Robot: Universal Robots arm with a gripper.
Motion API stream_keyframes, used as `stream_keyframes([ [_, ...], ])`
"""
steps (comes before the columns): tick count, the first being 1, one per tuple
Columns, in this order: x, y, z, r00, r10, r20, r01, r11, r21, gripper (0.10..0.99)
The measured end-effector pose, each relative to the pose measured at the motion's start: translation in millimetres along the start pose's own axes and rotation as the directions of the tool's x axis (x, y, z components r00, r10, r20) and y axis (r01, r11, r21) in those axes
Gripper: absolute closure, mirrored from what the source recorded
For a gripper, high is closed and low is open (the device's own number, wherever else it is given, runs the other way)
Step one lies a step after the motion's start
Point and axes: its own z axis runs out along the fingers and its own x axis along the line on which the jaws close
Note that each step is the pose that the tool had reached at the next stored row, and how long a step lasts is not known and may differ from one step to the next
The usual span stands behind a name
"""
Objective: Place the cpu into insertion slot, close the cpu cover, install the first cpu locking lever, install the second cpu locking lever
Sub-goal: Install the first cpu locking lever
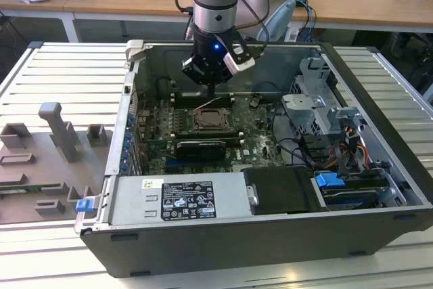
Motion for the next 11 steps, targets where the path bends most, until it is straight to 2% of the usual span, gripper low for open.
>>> stream_keyframes([
  [4, 0.0, -0.2, 6.9, 1.0, 0.0, 0.0001, 0.0, 1.0, -0.004, 0.98],
  [11, -8.3, -1.1, 18.5, 1.0, 0.0, 0.0002, 0.0, 1.0, -0.007, 0.98],
])
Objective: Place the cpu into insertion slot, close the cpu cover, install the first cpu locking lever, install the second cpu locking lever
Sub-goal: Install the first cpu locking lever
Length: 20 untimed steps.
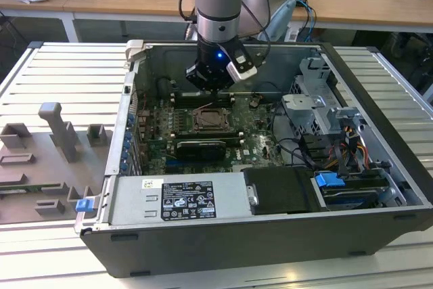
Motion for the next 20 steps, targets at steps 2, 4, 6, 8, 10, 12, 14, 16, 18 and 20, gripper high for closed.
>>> stream_keyframes([
  [2, -1.6, -0.2, 1.3, 1.0, 0.0, -0.0016, 0.0, 1.0, -0.004, 0.98],
  [4, -3.5, -0.5, 3.6, 1.0, 0.0, -0.003, 0.0, 1.0, -0.007, 0.98],
  [6, -4.2, -0.9, 6.5, 1.0, 0.0, -0.003, 0.0, 1.0, -0.007, 0.98],
  [8, -4.9, -1.2, 9.2, 1.0, 0.0, -0.003, -0.001, 1.0, -0.007, 0.98],
  [10, -5.8, -1.4, 10.8, 1.0, 0.0, -0.003, 0.0, 1.0, -0.007, 0.98],
  [12, -6.6, -1.6, 12.8, 1.0, 0.0, -0.0031, 0.0, 1.0, -0.007, 0.98],
  [14, -7.0, -1.8, 14.4, 1.0, 0.0, -0.0032, 0.0, 1.0, -0.007, 0.98],
  [16, -7.0, -1.9, 15.7, 1.0, 0.001, -0.0031, -0.001, 1.0, -0.007, 0.98],
  [18, -7.1, -2.1, 17.3, 1.0, 0.0, -0.0032, -0.001, 1.0, -0.007, 0.98],
  [20, -7.0, -2.3, 18.6, 1.0, 0.0, -0.0035, 0.0, 1.0, -0.007, 0.98],
])
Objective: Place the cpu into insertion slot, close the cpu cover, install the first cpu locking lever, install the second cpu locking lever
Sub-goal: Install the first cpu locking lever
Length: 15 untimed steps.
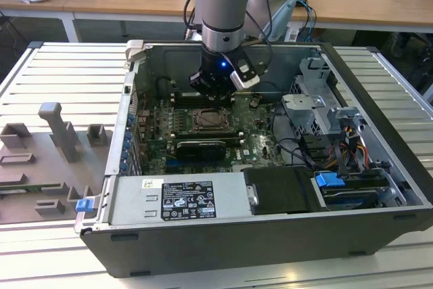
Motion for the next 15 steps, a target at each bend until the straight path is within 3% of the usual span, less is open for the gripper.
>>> stream_keyframes([
  [8, -0.1, 0.3, -2.1, 1.0, 0.0, 0.0005, 0.0, 1.0, -0.001, 0.98],
  [15, 0.0, 0.0, -0.2, 1.0, 0.0, -0.0003, 0.0, 1.0, 0.005, 0.98],
])
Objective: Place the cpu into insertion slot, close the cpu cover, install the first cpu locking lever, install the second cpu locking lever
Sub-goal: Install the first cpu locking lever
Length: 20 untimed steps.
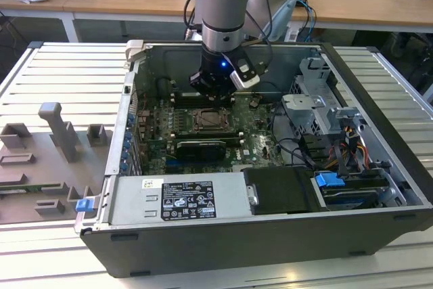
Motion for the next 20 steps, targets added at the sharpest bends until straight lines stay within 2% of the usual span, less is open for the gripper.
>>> stream_keyframes([
  [12, 0.1, -0.2, 2.7, 1.0, 0.0, 0.0, 0.0, 1.0, 0.003, 0.98],
  [15, -0.1, 0.2, 0.0, 1.0, 0.0, 0.0004, 0.0, 1.0, 0.003, 0.98],
  [18, -0.3, 0.9, -7.6, 1.0, 0.0, 0.0, 0.0, 1.0, 0.003, 0.98],
  [20, -0.3, 0.9, -7.7, 1.0, 0.0, 0.0002, 0.0, 1.0, 0.003, 0.98],
])
